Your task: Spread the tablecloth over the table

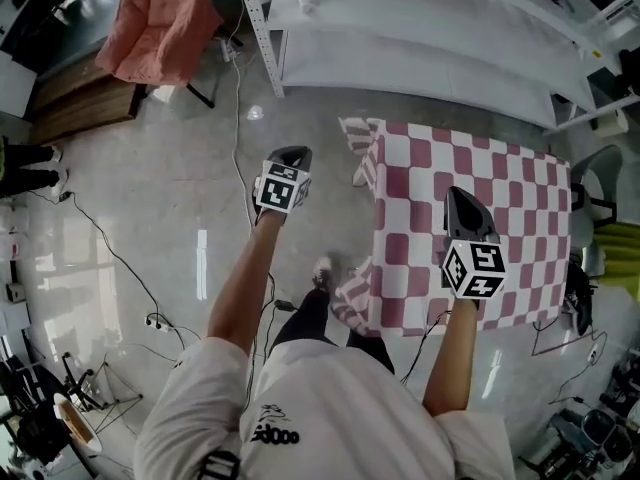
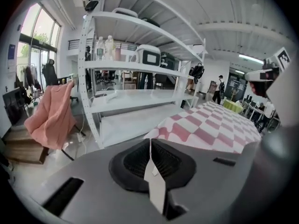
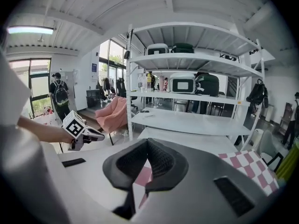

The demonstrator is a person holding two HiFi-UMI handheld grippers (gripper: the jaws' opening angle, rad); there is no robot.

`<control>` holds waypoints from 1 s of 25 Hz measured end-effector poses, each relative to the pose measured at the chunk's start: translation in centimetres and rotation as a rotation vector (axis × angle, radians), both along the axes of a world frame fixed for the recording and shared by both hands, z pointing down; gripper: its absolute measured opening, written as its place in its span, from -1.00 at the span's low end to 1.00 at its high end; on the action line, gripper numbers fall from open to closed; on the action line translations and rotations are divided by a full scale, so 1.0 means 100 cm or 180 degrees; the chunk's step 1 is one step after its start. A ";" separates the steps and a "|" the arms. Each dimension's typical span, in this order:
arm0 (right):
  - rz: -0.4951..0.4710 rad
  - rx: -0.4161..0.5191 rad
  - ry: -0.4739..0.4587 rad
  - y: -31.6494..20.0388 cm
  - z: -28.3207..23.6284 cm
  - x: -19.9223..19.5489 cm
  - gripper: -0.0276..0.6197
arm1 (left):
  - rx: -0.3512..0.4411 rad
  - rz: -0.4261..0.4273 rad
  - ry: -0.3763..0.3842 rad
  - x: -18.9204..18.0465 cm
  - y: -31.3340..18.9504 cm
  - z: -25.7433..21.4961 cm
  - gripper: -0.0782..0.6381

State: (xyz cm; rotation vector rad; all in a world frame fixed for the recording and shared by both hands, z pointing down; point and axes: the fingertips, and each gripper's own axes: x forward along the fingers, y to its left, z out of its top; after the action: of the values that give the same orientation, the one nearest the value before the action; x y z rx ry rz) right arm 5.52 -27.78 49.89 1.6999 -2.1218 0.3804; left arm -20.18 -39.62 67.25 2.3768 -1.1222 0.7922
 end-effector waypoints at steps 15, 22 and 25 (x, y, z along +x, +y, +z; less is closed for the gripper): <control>0.0183 0.0693 0.0339 0.069 -0.120 0.092 -0.87 | 0.1144 0.0825 0.0544 0.154 0.087 -0.207 -0.70; 0.0251 0.0978 0.0595 0.107 -0.172 0.123 -0.87 | 0.1634 0.1110 0.0728 0.203 0.127 -0.289 -0.70; 0.0264 0.1083 0.0715 0.122 -0.191 0.127 -0.87 | 0.1778 0.1161 0.0805 0.215 0.143 -0.316 -0.70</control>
State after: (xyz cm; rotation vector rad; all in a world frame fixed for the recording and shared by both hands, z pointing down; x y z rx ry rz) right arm 18.25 -15.56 30.80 1.9150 -2.0395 -0.1551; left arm 1.35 -25.31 35.65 3.0990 -0.8982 0.2777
